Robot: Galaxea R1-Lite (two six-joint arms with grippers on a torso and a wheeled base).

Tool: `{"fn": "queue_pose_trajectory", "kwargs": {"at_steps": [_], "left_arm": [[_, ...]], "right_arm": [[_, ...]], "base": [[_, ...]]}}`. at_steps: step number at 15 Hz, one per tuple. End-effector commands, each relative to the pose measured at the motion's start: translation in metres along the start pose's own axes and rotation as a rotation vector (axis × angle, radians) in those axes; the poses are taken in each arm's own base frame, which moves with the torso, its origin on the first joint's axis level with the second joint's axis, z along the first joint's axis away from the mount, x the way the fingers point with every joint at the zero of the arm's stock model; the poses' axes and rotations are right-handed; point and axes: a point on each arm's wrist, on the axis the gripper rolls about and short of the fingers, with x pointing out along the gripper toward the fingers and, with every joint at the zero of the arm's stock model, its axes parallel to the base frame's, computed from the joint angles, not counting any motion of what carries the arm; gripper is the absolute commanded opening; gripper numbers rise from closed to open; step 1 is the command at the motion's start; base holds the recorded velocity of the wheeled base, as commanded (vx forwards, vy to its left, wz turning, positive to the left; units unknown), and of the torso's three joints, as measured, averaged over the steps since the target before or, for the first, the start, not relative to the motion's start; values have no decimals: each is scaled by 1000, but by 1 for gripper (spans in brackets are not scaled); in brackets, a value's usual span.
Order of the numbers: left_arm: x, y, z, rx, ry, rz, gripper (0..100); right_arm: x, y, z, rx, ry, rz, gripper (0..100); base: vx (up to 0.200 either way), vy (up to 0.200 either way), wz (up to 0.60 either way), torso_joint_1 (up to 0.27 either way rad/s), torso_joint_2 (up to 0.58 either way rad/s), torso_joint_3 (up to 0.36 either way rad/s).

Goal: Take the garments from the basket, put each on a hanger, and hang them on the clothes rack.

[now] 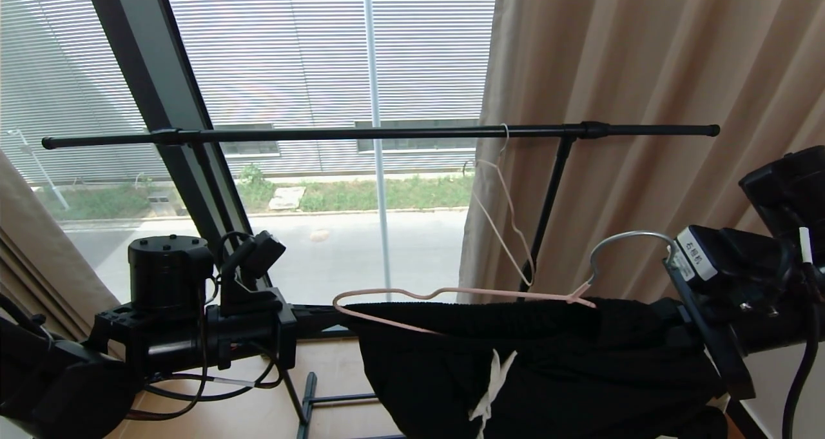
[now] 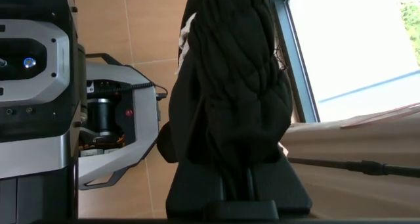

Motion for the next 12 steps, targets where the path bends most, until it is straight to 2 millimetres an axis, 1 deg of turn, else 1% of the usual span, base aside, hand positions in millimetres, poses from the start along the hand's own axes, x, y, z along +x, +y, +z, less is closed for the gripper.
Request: {"fn": "queue_pose_trajectory", "kwargs": {"at_steps": [1, 3, 7, 11, 12], "left_arm": [[-4, -4, 5, 16, -18, 0, 0], [-6, -5, 6, 22, -24, 0, 0], [-9, -1, 10, 24, -39, 18, 0], [-12, -4, 14, 39, -54, 18, 0], [-13, -5, 16, 44, -60, 18, 0]], "right_arm": [[5, -1, -5, 18, 29, 6, 0], [9, -3, -9, 32, 45, 17, 0], [14, -11, -19, 77, 74, 14, 0], [20, -16, -24, 97, 94, 27, 0], [25, -19, -27, 104, 119, 24, 0]], "base": [[0, 0, 0, 0, 0, 0], [0, 0, 0, 0, 0, 0], [0, 0, 0, 0, 0, 0], [0, 0, 0, 0, 0, 0], [0, 0, 0, 0, 0, 0]]}}
